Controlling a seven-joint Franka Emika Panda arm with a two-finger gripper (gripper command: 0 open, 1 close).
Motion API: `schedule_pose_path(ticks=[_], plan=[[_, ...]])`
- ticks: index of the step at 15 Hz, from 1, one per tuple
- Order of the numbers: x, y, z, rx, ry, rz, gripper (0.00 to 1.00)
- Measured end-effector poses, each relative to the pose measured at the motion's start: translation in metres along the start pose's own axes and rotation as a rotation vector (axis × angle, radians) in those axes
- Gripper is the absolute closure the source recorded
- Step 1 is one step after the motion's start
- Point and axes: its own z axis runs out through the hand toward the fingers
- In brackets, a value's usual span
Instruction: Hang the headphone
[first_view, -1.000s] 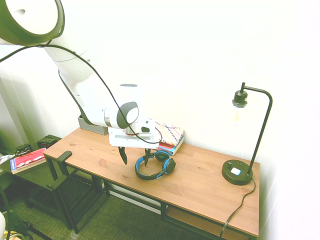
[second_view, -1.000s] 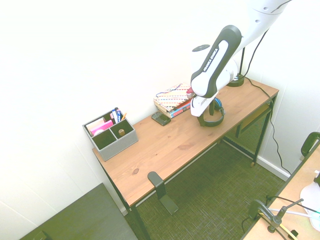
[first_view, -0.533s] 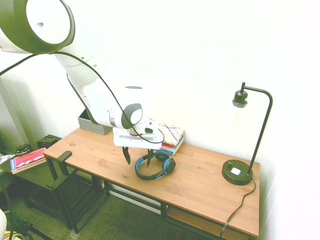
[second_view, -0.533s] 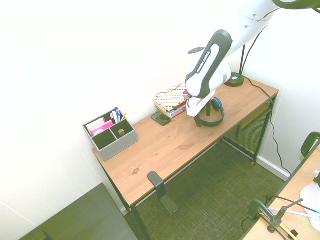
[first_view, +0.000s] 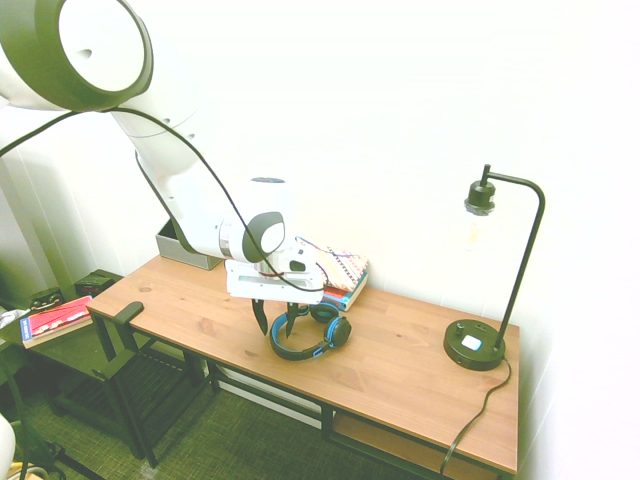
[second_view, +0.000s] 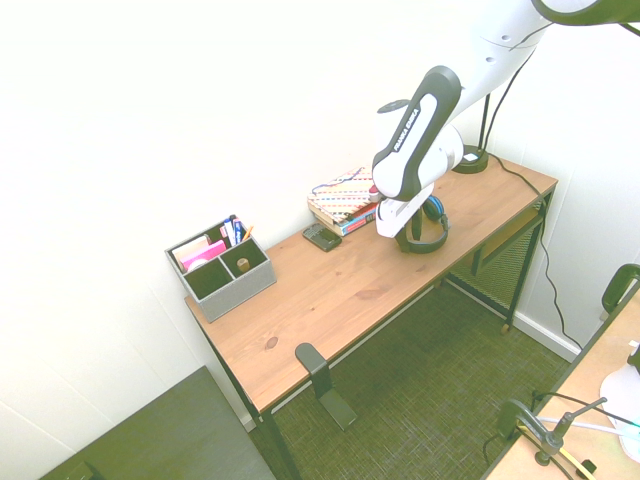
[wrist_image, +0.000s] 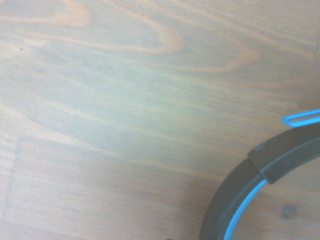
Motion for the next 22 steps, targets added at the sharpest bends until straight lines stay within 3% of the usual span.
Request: schedule_pose_path(ticks=[8,13,15,18,22], plan=[[-0.008,0.007,0.009,-0.004,-0.004,0.01,1.0],[-0.005,0.023,0.004,0.005,-0.006,0.088,1.0],[-0.006,0.027,-0.023,-0.011,-0.037,0.211,1.0],[-0.033,0.019,-0.099,-0.062,-0.094,0.393,1.0],[-0.144,-0.026,-0.15,-0.108,-0.108,0.445,1.0]])
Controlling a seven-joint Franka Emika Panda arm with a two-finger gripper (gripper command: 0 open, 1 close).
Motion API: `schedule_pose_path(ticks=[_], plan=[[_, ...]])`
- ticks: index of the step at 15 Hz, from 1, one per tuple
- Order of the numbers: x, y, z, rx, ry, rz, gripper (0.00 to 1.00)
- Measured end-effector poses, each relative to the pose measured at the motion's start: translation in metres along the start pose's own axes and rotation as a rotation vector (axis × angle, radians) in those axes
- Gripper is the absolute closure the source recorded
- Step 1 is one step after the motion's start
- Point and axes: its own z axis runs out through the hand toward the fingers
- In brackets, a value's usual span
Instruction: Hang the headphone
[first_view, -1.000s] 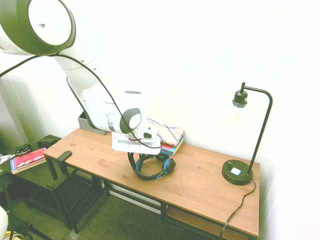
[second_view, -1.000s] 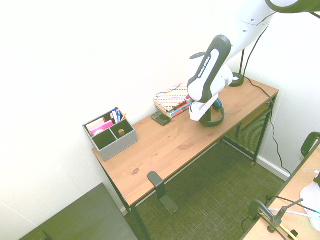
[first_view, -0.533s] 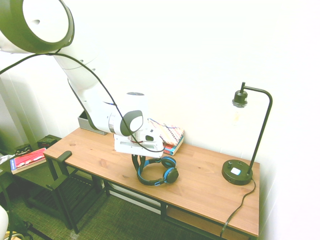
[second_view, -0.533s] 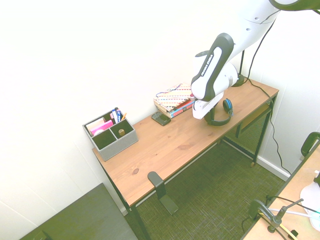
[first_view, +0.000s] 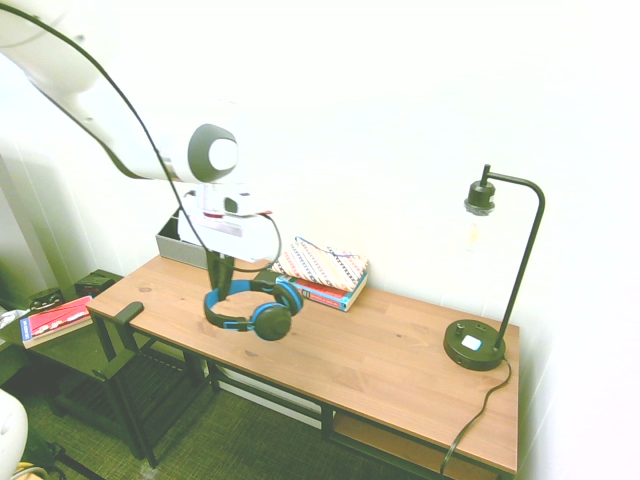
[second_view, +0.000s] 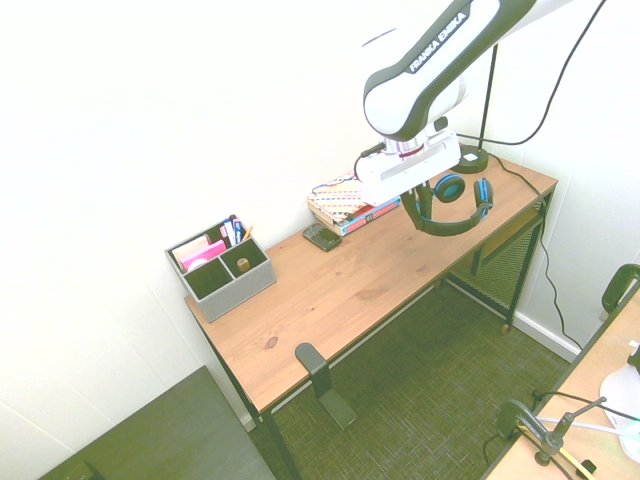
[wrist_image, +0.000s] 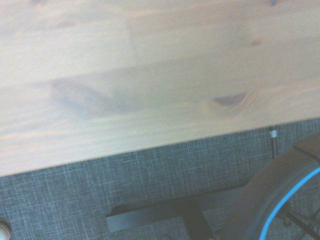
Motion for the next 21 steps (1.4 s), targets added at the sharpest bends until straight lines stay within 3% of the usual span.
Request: schedule_pose_path(ticks=[5,9,14,21], plan=[[-0.163,0.0,0.039,0.093,0.008,0.083,1.0],[-0.25,-0.01,0.089,0.193,-0.022,0.085,1.0],[-0.273,-0.038,0.165,0.237,-0.031,-0.009,1.0],[-0.284,-0.114,0.2,0.265,0.015,0.01,1.0]])
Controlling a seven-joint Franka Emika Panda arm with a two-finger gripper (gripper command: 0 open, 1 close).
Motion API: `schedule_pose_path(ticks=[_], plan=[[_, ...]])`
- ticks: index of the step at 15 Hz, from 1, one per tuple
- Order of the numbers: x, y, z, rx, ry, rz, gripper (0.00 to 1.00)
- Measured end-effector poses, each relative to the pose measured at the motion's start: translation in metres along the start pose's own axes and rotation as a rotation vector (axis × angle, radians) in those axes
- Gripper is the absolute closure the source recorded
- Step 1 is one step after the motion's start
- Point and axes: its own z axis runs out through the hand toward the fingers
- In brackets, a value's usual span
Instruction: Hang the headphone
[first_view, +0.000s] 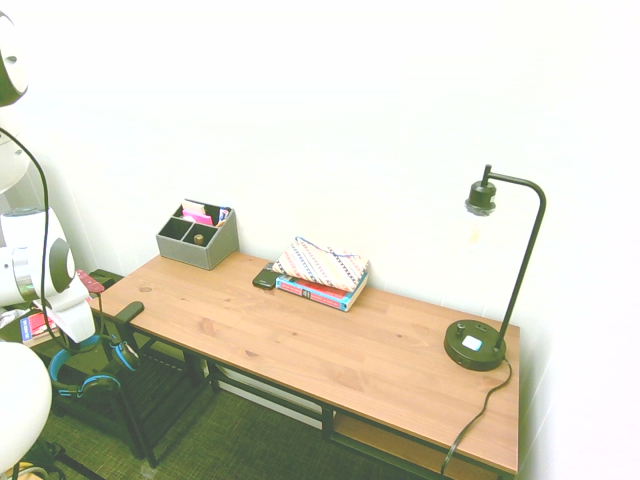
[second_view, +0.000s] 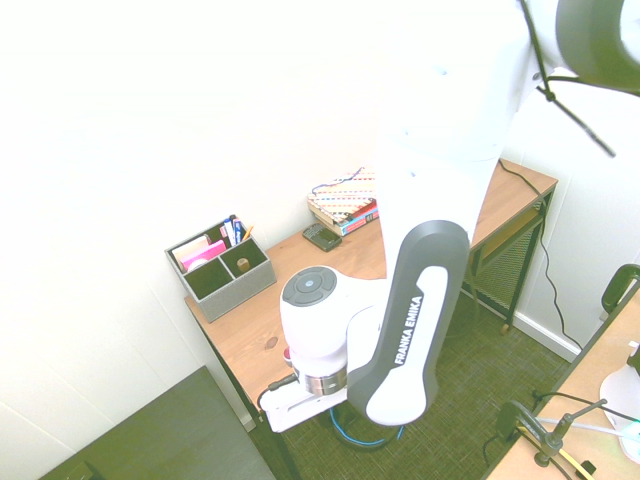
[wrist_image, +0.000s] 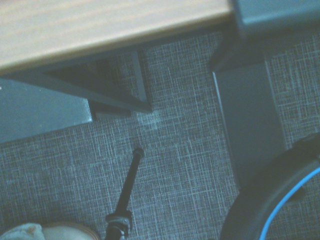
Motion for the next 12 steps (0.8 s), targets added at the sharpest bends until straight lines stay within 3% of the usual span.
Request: schedule_pose_path(ticks=[2,3,12], plan=[[0.008,-0.013,0.013,-0.005,0.028,0.02,1.0],[0.013,-0.018,0.019,-0.012,0.042,0.032,0.0],[0.019,-0.032,0.032,-0.057,0.049,0.066,0.0]])
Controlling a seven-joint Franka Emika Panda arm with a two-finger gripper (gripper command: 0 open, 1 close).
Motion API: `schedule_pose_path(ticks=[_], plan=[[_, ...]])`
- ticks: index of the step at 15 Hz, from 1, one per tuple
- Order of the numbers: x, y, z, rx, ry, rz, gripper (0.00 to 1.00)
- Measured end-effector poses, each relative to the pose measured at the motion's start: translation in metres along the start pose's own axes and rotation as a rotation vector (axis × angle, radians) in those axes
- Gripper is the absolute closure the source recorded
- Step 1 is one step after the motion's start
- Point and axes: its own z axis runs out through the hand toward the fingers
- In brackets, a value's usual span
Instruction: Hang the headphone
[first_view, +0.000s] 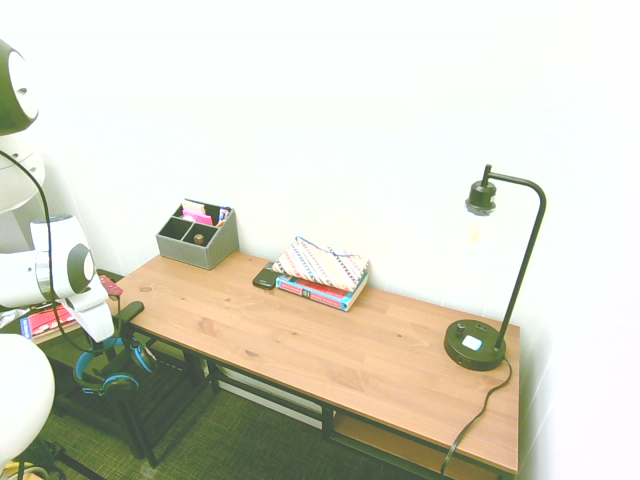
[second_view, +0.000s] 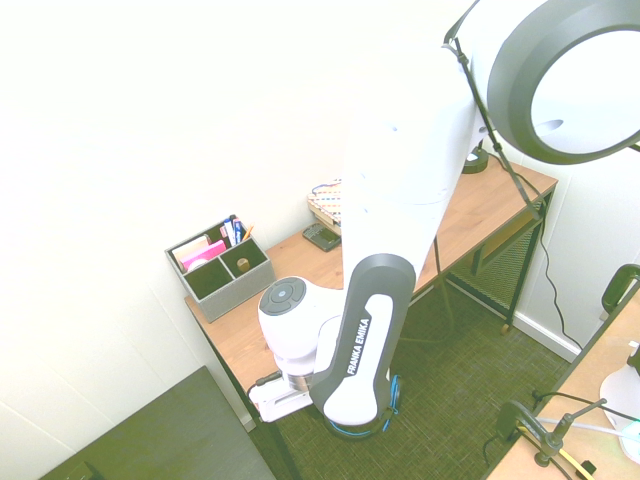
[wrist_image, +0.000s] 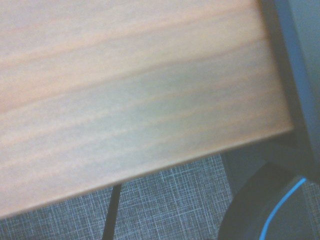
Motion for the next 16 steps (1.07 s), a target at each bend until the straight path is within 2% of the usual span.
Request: schedule_pose_path(ticks=[5,7,9,11,16], plan=[[0.003,-0.004,0.0,-0.015,-0.005,-0.003,0.0],[0.009,-0.009,-0.02,-0.028,-0.029,-0.025,0.0],[0.026,-0.012,-0.055,-0.041,-0.035,-0.044,0.0],[0.051,-0.005,-0.096,-0.061,-0.048,-0.118,0.0],[0.168,0.019,-0.22,-0.107,0.028,-0.302,0.0]])
